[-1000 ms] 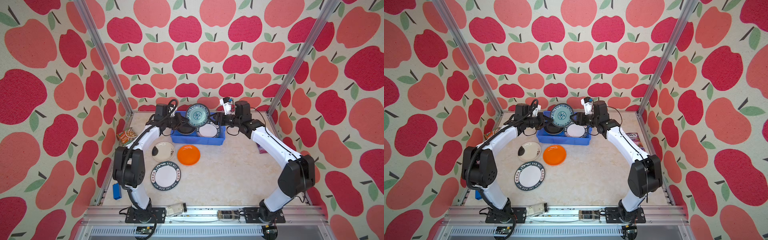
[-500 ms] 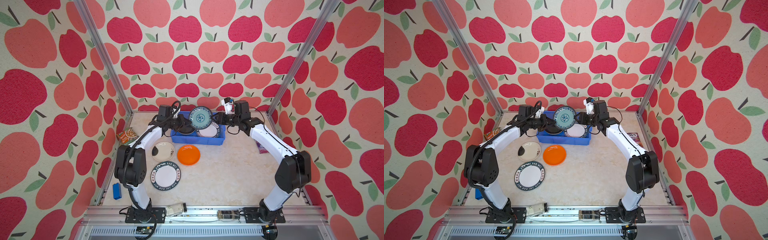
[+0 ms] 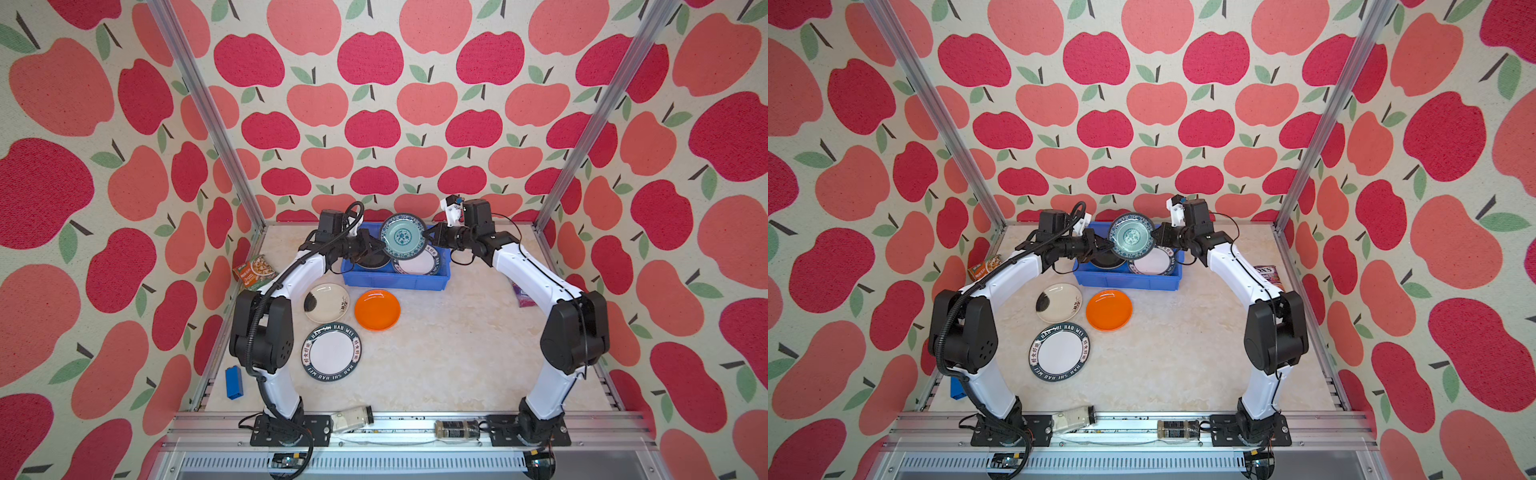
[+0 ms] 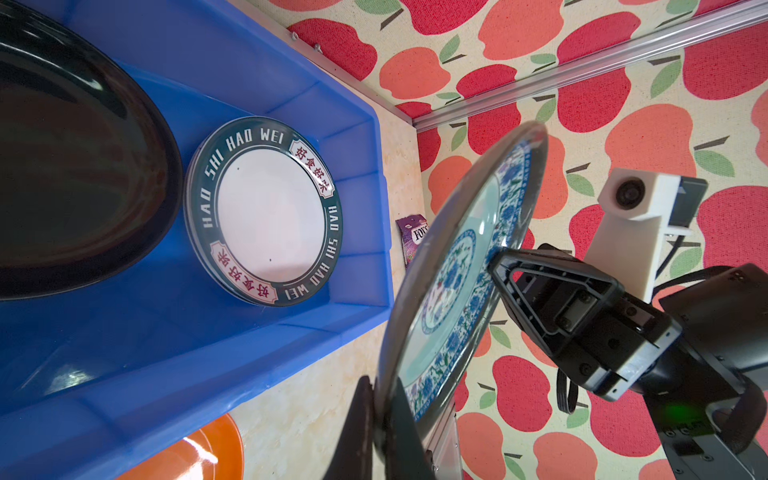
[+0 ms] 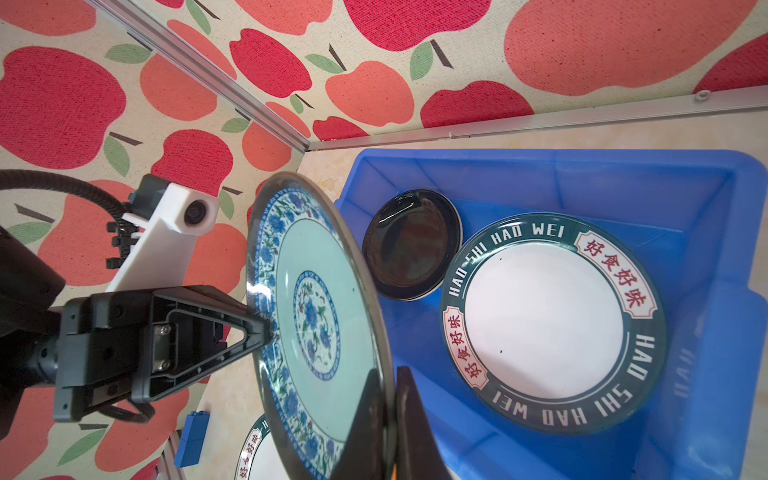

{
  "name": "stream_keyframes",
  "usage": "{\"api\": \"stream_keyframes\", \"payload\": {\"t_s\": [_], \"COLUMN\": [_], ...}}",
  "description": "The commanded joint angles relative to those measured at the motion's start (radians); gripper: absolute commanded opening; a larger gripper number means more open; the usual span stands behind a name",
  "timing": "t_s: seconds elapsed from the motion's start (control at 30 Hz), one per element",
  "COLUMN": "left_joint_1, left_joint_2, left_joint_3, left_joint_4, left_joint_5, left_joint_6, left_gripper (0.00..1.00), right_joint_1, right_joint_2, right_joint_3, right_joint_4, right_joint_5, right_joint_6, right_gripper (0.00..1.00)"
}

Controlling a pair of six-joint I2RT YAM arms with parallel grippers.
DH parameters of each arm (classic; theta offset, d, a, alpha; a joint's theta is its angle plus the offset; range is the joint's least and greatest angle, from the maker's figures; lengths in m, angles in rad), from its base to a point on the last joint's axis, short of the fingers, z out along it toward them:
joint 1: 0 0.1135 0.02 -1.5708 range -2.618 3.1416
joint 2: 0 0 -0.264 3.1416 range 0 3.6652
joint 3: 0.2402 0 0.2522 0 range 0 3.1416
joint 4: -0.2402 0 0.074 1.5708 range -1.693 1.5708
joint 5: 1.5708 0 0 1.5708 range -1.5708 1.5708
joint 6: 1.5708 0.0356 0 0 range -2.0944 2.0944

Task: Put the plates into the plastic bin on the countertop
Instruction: 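Close the right gripper on the floral plate's rim while the left gripper holds it, then open the left gripper and draw it back while the right gripper holds the plate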

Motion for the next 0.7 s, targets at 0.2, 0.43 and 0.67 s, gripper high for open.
{"api": "stream_keyframes", "payload": {"t_s": [0.2,0.43,0.67], "left_joint_1": [0.029,0.060,0.110], "left_joint_2": [0.015,-0.106,-0.245], "left_joint_3": [0.034,0.022,-0.087], "left_joint_4": [-0.076,-0.216,-0.203], "left_joint_5": [-0.032,-0.250,-0.379], "left_joint_6": [0.060,0.194,0.232], "left_gripper": [0.90,0.99,0.99], "right_joint_1": [-0.020,-0.030,-0.032], "right_joint_2": [0.036,0.108,0.178], "right_joint_3": [0.050,0.143,0.186], "right_joint_4": [0.014,-0.070,-0.053], "right_joint_5": [-0.035,-0.040,-0.095], "right_joint_6": [0.088,0.128,0.199], "right_gripper": [0.00,0.00,0.00]}}
